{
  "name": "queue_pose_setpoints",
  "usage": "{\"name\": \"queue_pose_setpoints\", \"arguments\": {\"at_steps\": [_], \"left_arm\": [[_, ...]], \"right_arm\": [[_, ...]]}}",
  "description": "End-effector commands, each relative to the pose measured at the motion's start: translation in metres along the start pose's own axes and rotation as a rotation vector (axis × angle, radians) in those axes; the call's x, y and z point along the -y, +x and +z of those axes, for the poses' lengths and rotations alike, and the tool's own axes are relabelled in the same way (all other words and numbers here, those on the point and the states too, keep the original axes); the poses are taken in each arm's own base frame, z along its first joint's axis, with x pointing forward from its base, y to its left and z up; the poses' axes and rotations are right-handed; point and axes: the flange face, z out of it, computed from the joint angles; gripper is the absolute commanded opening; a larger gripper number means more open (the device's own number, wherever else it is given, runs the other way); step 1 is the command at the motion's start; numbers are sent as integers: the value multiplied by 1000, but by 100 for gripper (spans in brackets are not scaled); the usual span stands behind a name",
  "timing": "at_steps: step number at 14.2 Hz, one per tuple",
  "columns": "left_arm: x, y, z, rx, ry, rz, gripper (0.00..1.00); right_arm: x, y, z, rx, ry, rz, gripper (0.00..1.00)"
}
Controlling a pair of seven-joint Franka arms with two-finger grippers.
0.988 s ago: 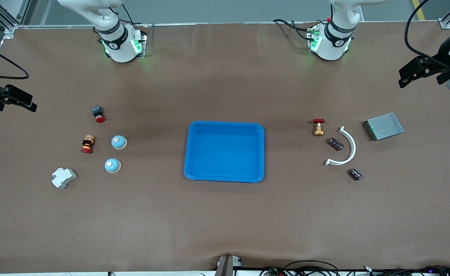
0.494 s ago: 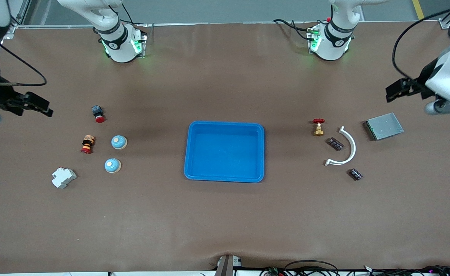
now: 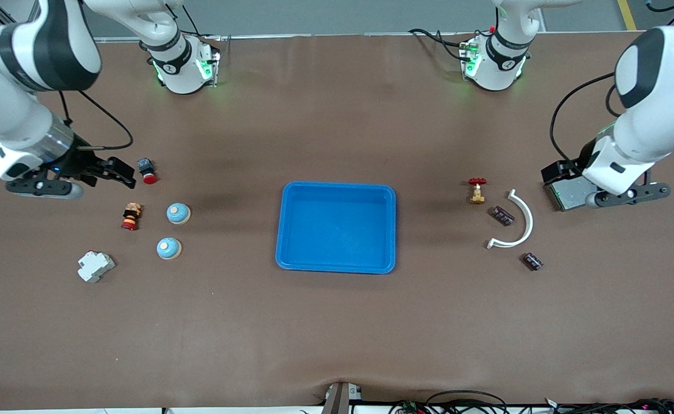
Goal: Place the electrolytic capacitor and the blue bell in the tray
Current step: 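Move the left gripper toward the capacitor while the right gripper approaches the bells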
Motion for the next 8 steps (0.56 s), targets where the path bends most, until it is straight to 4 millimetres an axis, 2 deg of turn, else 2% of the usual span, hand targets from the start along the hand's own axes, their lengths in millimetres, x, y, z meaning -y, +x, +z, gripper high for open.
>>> {"name": "queue_pose_setpoints", "arguments": {"at_steps": [1,4,6,8], "left_arm": [[-17,-23,21,-34,-11,-70,100],[-11,-27,59,-31,-14,-96,100],[-6,-27,85,-37,-23,-182,100],[-14,-25,106,-15,-22,-264,100]], "right_arm": [[-2,-21,31,-28,13,19,100],[-2,-17,54,-8,6,21,100],[2,-16,71,14,0,13,100],[1,-14,94,17,-7,14,100]]}}
